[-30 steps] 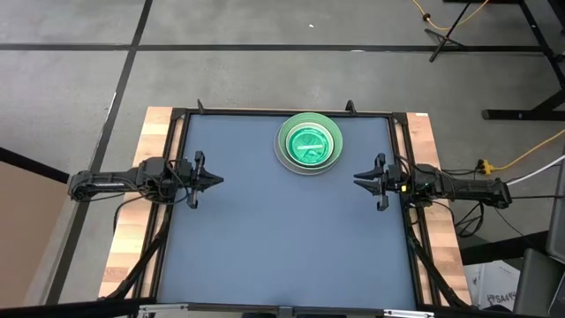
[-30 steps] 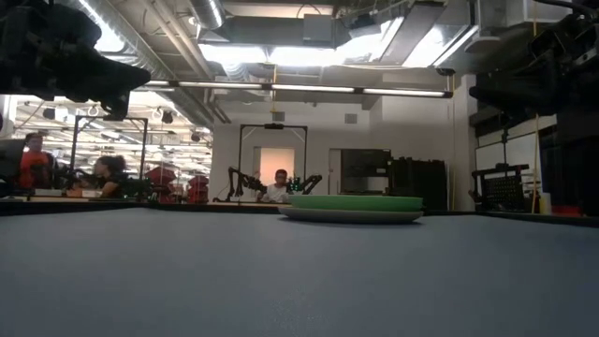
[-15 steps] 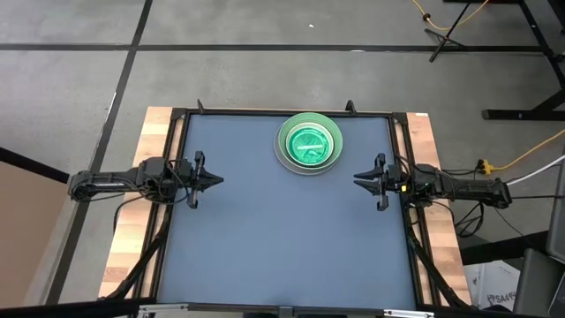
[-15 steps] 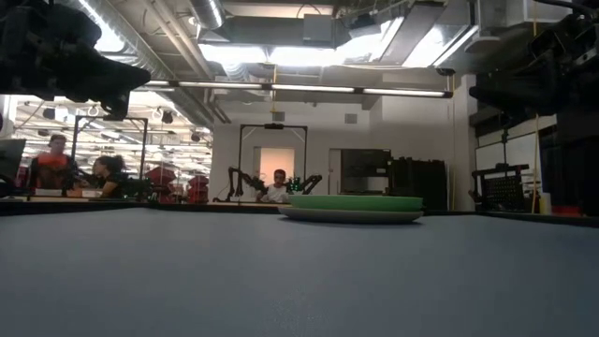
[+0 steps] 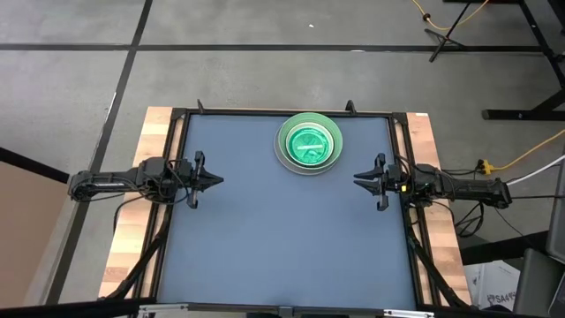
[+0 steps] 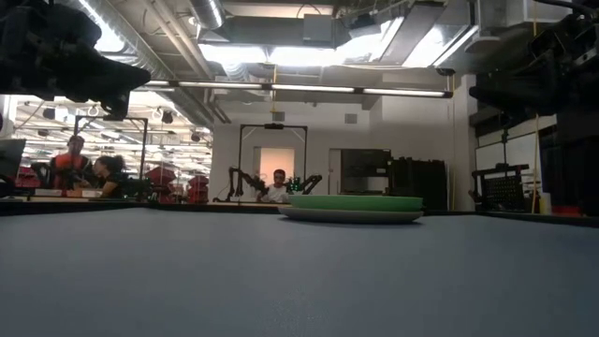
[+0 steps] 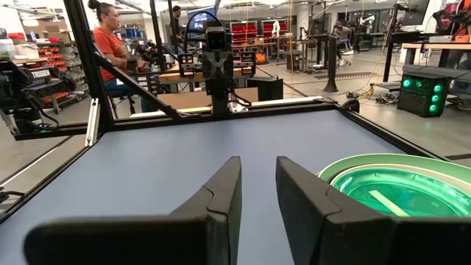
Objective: Stack plastic plates
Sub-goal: Return to Home Position
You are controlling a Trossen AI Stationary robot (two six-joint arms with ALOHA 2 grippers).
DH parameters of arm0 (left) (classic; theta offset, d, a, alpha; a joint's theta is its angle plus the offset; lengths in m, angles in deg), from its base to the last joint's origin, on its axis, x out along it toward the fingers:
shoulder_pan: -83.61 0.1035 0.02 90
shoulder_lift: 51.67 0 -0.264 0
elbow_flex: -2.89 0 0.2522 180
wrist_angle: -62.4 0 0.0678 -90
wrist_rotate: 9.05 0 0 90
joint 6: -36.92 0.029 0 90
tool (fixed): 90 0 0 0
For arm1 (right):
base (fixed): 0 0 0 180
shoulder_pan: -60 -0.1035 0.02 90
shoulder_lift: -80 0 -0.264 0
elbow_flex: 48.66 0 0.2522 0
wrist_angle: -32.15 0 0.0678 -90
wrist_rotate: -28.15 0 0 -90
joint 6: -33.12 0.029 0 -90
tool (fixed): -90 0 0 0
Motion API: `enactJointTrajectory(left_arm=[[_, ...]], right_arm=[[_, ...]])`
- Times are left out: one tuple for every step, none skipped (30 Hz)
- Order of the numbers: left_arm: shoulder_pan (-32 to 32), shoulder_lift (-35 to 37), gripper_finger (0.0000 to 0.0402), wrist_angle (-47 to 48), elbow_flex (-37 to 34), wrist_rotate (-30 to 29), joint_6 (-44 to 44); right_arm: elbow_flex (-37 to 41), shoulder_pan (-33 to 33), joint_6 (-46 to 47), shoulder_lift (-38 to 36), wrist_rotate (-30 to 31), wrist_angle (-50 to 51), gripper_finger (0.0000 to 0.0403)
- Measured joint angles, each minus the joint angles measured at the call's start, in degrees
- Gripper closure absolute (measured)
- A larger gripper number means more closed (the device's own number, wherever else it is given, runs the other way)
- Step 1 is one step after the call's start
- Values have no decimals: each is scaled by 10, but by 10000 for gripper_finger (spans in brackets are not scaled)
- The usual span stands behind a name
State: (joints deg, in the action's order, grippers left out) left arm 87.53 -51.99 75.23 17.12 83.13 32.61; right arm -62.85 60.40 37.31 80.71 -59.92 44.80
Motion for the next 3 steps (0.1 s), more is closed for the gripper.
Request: enactJointTrajectory(left_arm=[[0,0,401,0,0,0,0],[0,0,401,0,0,0,0],[0,0,401,0,0,0,0]], right_arm=[[0,0,0,0,0,0,324],[0,0,0,0,0,0,324],[0,0,0,0,0,0,324]])
